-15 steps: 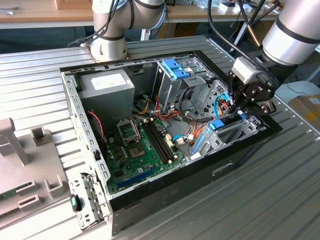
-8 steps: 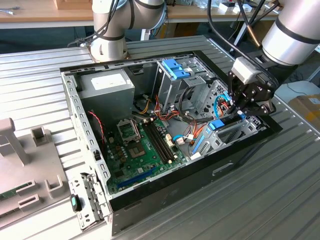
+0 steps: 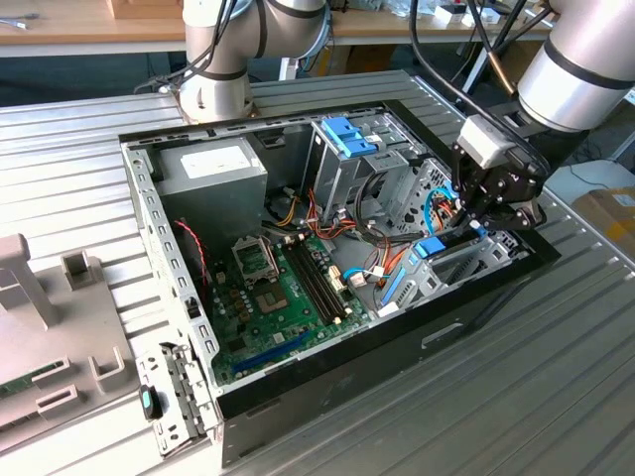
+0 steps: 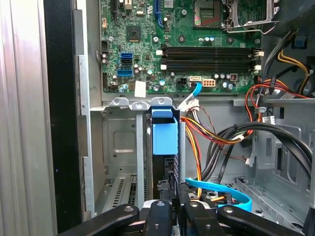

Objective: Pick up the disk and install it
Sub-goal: 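Insert the first disk wire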

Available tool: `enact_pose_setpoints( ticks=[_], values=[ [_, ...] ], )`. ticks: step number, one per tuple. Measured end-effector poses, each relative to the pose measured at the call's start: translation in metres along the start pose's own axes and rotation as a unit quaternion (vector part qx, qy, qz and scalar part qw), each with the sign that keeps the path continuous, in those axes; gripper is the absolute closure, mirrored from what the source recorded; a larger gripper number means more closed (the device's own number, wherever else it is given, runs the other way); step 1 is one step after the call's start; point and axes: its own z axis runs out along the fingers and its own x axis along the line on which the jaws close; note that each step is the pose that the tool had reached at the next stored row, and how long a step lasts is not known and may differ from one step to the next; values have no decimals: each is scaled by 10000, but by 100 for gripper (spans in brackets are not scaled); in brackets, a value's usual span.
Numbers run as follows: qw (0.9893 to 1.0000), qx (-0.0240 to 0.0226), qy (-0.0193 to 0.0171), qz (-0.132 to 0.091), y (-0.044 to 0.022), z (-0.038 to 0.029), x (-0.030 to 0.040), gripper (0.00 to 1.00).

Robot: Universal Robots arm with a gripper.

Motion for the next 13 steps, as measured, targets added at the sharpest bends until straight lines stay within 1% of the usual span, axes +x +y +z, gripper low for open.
enact_pose_setpoints(
  ticks=[4,7,10,13],
  values=[
    [10000,1,0,1,12,1,0,84],
    [10000,2,0,21,11,-18,-1,84],
    [9999,6,10,110,9,-19,-1,84],
    [9999,6,10,122,8,-18,-15,84]
  ],
)
